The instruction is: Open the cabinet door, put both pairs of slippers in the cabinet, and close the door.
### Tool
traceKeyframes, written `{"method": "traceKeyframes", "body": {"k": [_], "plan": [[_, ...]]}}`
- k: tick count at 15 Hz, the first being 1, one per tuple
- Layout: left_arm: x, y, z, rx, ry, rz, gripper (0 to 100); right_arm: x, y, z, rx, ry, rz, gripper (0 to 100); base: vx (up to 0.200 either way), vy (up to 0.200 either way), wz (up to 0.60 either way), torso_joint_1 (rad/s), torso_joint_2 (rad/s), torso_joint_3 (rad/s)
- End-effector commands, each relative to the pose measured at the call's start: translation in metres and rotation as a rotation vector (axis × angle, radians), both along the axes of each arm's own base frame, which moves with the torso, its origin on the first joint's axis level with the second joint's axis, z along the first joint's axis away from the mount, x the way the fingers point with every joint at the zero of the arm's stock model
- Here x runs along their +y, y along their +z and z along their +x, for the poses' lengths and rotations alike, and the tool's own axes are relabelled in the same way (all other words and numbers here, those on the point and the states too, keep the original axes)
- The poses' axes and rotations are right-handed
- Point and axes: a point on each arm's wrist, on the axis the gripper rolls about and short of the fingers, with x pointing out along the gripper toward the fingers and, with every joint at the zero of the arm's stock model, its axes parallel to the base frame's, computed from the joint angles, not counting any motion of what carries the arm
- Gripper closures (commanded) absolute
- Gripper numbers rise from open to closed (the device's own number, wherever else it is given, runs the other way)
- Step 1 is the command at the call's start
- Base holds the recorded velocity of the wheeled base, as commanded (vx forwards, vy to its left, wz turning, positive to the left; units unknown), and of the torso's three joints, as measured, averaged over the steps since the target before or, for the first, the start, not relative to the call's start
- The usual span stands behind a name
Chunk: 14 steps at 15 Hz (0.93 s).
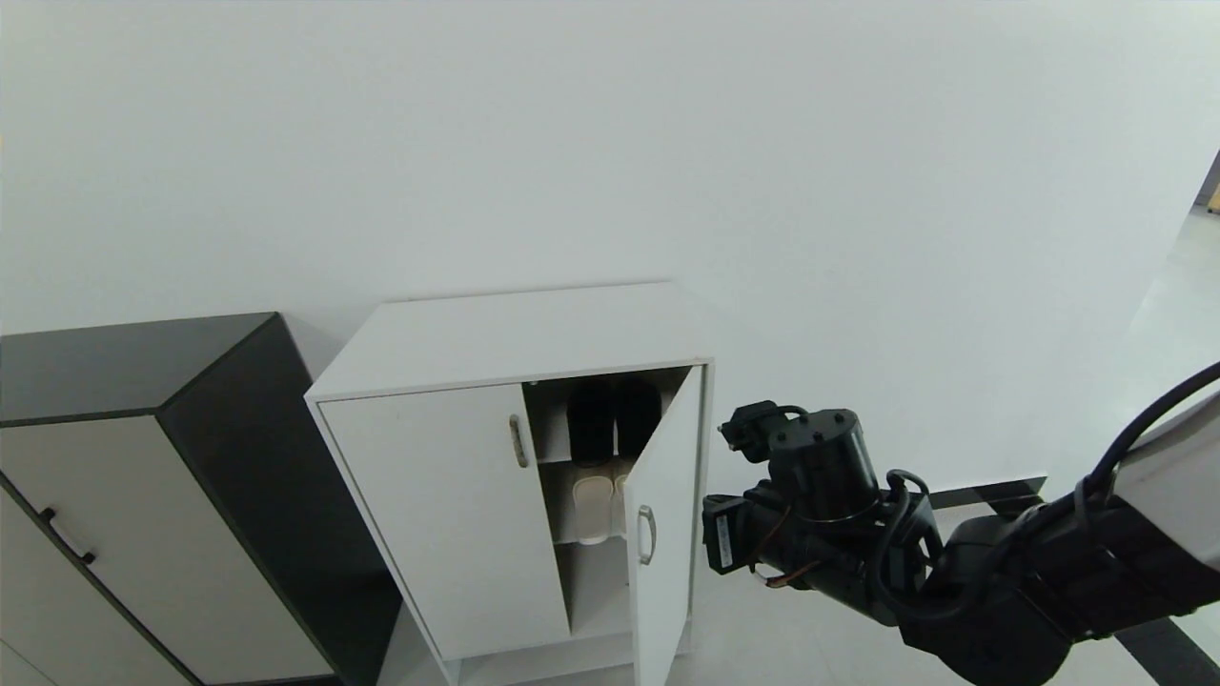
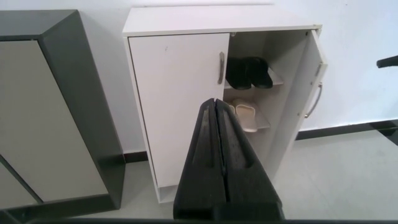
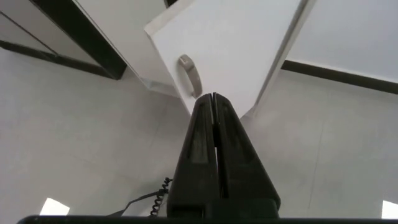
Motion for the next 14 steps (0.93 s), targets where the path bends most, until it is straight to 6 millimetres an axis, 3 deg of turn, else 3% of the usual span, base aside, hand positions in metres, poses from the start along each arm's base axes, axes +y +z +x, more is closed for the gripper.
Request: {"method": "traceKeyframes", "body": {"k": [1, 6, 12, 14], "plan": [[0.000, 0.000, 0.000, 0.001, 0.000, 0.000, 100, -0.004, 0.009, -0.004, -0.018, 0.001, 0.013, 100, 0.000, 0.000, 0.00, 0.000, 0.00, 0.000], [0.000, 0.000, 0.000, 0.000, 0.000, 0.000, 100, -0.004, 0.006, -0.004, -0.019, 0.011, -0.010, 100, 0.000, 0.000, 0.48, -0.003, 0.00, 0.005], [0.000, 0.000, 0.000, 0.001, 0.000, 0.000, 100, -0.008, 0.004, -0.005, -0.041, 0.018, 0.016, 100, 0.000, 0.000, 0.00, 0.000, 0.00, 0.000], [0.000, 0.000, 0.000, 0.001, 0.000, 0.000, 100, -0.027, -0.004, 0.000, -0.058, 0.076, 0.024, 100, 0.000, 0.000, 0.00, 0.000, 0.00, 0.000]]}}
